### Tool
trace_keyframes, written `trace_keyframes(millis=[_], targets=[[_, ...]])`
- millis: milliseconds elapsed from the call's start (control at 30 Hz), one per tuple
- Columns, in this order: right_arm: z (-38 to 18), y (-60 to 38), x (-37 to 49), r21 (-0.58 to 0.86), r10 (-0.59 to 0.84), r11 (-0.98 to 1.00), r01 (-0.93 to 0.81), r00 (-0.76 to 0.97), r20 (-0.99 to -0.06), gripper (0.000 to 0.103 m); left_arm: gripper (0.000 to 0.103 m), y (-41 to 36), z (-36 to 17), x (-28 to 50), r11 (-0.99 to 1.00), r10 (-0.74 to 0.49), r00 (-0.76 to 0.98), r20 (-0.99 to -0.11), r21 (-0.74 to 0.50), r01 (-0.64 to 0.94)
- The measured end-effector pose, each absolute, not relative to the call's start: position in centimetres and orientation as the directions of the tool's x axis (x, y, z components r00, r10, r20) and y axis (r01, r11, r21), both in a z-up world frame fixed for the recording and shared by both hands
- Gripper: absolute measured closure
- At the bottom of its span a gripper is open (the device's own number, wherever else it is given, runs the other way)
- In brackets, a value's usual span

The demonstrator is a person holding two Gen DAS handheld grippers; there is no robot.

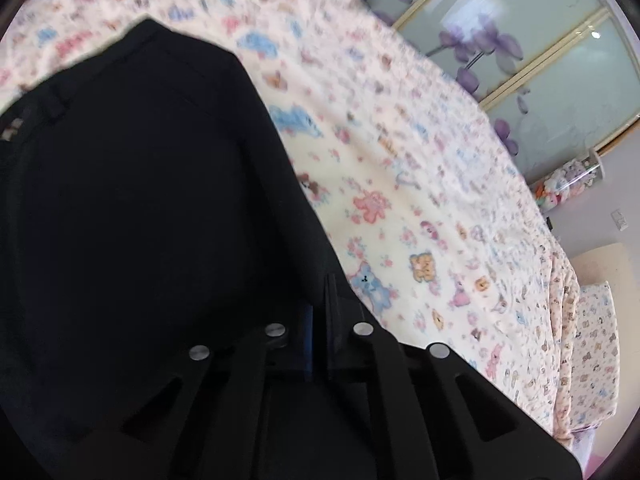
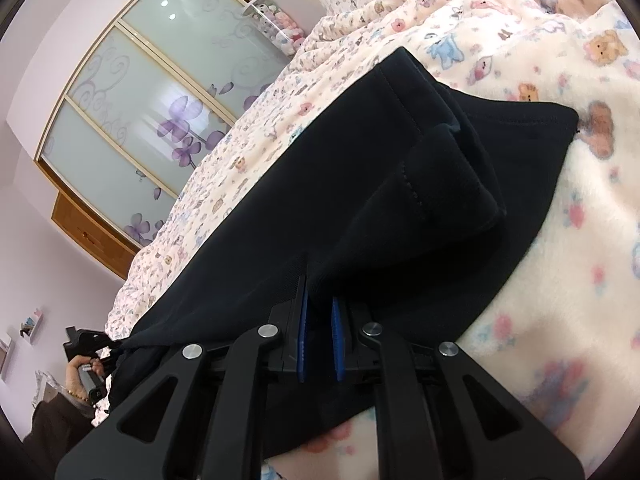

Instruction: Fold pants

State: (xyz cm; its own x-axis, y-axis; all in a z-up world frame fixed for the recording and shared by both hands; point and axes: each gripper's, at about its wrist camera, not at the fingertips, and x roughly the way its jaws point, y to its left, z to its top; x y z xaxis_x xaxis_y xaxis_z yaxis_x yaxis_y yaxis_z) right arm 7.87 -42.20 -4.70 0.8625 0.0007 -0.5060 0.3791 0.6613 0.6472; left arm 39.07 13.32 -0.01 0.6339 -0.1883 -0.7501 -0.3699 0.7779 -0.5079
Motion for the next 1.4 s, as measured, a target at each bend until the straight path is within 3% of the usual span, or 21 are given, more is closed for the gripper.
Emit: trace_keyframes(millis=[333,533,767,1000,1200,1400], targets=[[-3.0,-42.0,7.4,0.609,-0.039,0.706,0.361,0.879,-0.475,0.093,0.100,15.0,5.3,25.0,0.835,-0.110,0.770,-0.629,-0.479,-0.272],[-1.6,-43.3,7.3,0.610,-0.047,0.703,0.365,0.880,-0.473,0.093,0.100,15.4,5.3,15.2,0.860,-0.051,0.829,-0.558,-0.446,-0.247],[0.2,-45.2,5.1,0.631,-0.069,0.680,0.373,0.890,-0.451,0.094,0.099,14.4,3.0,7.9,0.858,-0.016,0.840,-0.543,-0.438,-0.266],[-1.5,-45.0,3.9,0.620,-0.080,0.655,0.432,0.856,-0.511,0.095,0.099,14.5,0.4,5.6,0.821,-0.049,0.816,-0.576,-0.488,-0.295],[-1.9,-45.0,3.7,0.620,-0.076,0.646,0.445,0.846,-0.528,0.095,0.086,17.3,1.2,4.9,0.751,-0.099,0.843,-0.528,-0.595,-0.285],[-2.1,-45.0,3.8,0.615,-0.072,0.650,0.447,0.842,-0.535,0.095,0.063,24.4,0.7,4.9,0.569,-0.090,0.864,-0.495,-0.738,-0.363]])
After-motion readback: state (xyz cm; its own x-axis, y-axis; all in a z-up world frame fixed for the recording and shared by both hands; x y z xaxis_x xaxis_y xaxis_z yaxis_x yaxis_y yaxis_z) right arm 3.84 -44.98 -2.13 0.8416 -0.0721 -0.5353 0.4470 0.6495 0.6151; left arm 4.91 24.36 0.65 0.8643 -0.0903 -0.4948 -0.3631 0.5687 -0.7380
